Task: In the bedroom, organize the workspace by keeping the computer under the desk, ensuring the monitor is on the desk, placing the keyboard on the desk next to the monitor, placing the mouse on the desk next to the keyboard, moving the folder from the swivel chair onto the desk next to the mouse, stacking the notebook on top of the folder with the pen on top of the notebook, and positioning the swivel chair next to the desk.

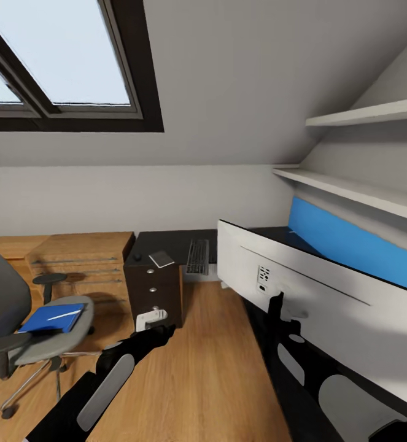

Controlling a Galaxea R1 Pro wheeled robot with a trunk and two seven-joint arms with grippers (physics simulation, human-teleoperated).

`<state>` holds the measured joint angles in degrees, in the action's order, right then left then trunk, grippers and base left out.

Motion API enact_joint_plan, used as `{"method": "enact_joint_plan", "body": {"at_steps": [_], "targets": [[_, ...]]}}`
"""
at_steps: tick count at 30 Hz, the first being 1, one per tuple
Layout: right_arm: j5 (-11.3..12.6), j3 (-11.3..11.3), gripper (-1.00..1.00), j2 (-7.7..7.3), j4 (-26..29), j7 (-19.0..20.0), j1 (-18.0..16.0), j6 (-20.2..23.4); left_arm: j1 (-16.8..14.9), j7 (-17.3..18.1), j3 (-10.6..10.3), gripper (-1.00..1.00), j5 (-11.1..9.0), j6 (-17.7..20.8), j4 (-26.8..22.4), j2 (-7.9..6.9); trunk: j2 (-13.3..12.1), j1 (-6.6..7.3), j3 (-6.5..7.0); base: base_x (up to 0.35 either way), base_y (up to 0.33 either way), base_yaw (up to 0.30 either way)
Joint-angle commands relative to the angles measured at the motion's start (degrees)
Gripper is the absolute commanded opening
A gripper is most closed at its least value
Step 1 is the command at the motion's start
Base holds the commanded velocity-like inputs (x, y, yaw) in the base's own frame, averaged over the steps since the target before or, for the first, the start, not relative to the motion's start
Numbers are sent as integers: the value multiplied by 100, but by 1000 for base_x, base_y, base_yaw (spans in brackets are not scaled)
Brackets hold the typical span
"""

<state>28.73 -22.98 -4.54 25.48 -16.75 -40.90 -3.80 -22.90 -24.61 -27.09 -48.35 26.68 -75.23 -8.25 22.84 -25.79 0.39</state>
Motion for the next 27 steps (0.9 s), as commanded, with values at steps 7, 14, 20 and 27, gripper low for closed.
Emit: {"method": "enact_joint_plan", "body": {"at_steps": [7,14,20,27], "targets": [[27,-57,-100,-4,10,-39,-6,-33,-8,-62,-16,100,-60,-4,-3,-4,7,1,-2,-87,-311,5],[35,-57,-100,3,19,-39,-6,-30,-6,-62,-16,100,-60,-4,8,-9,7,1,-2,-4,-177,0],[42,-65,-100,30,105,-39,-6,-25,-9,-62,-16,100,-60,-4,25,-9,7,1,-2,0,-10,0],[30,-63,-100,22,115,-36,-6,-33,-5,-62,-16,100,-60,-4,26,-8,7,1,-2,0,-14,96]]}}
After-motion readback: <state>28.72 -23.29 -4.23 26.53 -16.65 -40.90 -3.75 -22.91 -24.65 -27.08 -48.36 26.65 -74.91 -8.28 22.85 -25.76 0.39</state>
